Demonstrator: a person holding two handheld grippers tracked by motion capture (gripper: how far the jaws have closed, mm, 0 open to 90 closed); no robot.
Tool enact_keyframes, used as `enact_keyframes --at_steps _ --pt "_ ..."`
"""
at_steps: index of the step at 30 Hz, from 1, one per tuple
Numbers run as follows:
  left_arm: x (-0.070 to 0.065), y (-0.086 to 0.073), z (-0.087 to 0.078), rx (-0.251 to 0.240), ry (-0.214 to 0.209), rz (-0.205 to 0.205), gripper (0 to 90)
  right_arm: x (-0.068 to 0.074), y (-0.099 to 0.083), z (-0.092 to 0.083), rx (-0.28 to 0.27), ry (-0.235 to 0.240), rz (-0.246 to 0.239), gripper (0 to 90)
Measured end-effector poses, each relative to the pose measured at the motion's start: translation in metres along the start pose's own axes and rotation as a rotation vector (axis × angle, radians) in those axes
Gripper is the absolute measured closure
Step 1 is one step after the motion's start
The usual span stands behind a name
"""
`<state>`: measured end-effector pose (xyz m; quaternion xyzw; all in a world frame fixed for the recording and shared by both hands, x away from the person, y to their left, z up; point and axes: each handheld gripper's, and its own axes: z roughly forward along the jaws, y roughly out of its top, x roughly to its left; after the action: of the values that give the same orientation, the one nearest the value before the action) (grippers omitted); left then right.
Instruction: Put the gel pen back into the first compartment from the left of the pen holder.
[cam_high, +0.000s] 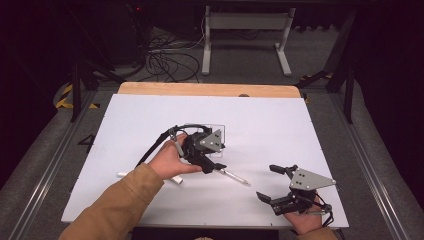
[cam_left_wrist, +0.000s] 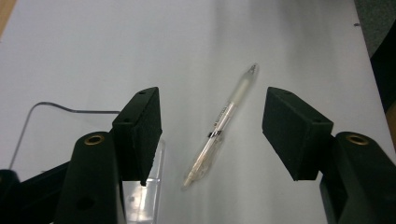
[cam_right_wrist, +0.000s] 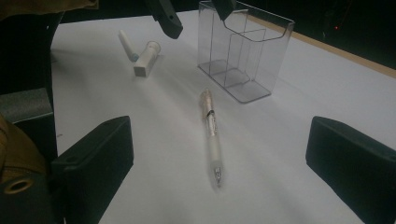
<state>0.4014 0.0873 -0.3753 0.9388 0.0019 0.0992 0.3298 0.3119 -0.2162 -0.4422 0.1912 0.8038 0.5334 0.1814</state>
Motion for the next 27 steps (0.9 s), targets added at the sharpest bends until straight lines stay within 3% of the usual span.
enact_keyframes --at_steps 7,17,27 --pt "0.005 -0.002 0.017 0.02 -0.047 -0.003 41.2 0.0 0.0 0.0 -0.005 0.002 0.0 8.0" --pt "0.004 -0.003 0.039 0.099 -0.071 0.049 44.8 0.0 0.0 -0.001 -0.007 0.005 -0.003 8.0" --pt "0.007 -0.006 0.056 0.143 -0.133 0.039 49.3 0.0 -0.001 -0.001 -0.007 0.007 -0.003 7.9"
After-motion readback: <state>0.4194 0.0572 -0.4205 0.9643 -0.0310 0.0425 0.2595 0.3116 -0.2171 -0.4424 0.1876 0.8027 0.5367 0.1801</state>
